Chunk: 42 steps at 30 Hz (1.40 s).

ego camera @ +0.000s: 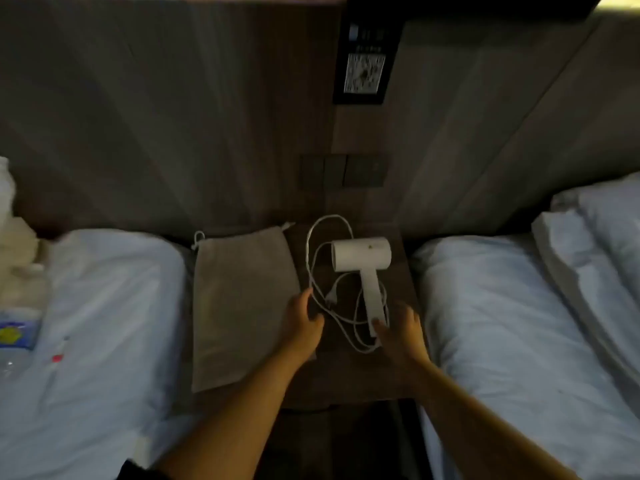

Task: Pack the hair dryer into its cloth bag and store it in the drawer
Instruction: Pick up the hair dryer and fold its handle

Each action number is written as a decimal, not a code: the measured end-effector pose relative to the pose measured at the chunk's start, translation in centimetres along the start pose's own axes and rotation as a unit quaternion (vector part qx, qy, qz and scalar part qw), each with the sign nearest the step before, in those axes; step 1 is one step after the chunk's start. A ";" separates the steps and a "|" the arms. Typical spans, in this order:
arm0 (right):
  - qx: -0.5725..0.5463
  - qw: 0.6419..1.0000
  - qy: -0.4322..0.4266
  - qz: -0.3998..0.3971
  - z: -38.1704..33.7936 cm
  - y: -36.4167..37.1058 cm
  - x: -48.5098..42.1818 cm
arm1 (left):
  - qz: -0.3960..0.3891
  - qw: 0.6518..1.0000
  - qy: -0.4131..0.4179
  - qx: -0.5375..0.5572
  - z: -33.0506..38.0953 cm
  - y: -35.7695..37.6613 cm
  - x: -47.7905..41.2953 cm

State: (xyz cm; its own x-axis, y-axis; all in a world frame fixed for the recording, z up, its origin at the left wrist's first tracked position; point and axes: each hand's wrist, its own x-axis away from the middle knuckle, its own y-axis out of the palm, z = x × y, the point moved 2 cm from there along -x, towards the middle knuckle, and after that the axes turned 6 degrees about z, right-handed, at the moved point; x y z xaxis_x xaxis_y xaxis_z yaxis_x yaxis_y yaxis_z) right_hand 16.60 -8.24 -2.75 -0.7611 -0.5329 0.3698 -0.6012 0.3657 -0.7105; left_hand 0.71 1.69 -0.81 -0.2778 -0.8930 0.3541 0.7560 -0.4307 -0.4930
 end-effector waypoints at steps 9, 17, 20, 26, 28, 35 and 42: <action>0.021 0.990 0.138 0.004 0.0 4.6 -6.4 | -0.009 0.947 0.137 -0.292 -6.2 6.0 -6.7; 0.060 0.991 0.115 0.044 0.8 5.8 -7.2 | 0.084 0.870 0.275 -0.401 -9.2 6.3 -6.5; 0.044 0.992 0.108 0.048 1.2 5.9 -7.3 | 0.111 0.860 0.301 -0.397 -9.6 6.6 -6.4; 0.014 0.999 0.025 0.030 1.8 4.4 -6.6 | 0.115 0.853 0.317 -0.399 -9.7 6.9 -6.5; 0.023 0.999 -0.014 0.029 2.1 4.2 -6.0 | 0.117 0.851 0.335 -0.387 -9.7 6.7 -6.4; -0.018 0.990 -0.092 0.103 2.7 3.7 -4.0 | 0.044 0.940 0.314 -0.126 -8.2 6.3 -5.4; -0.083 0.970 -0.124 0.192 6.5 1.2 0.7 | -0.132 0.954 0.169 0.210 -7.5 5.3 1.4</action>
State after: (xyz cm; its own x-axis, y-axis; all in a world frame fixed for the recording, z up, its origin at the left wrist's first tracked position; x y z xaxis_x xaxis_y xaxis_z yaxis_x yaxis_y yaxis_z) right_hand 16.95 -13.19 -7.24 -0.8675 -0.4921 -0.0731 -0.3308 0.6803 -0.6541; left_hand -0.11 -2.83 -8.91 -0.6134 -0.7819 0.1115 0.7839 -0.6199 -0.0345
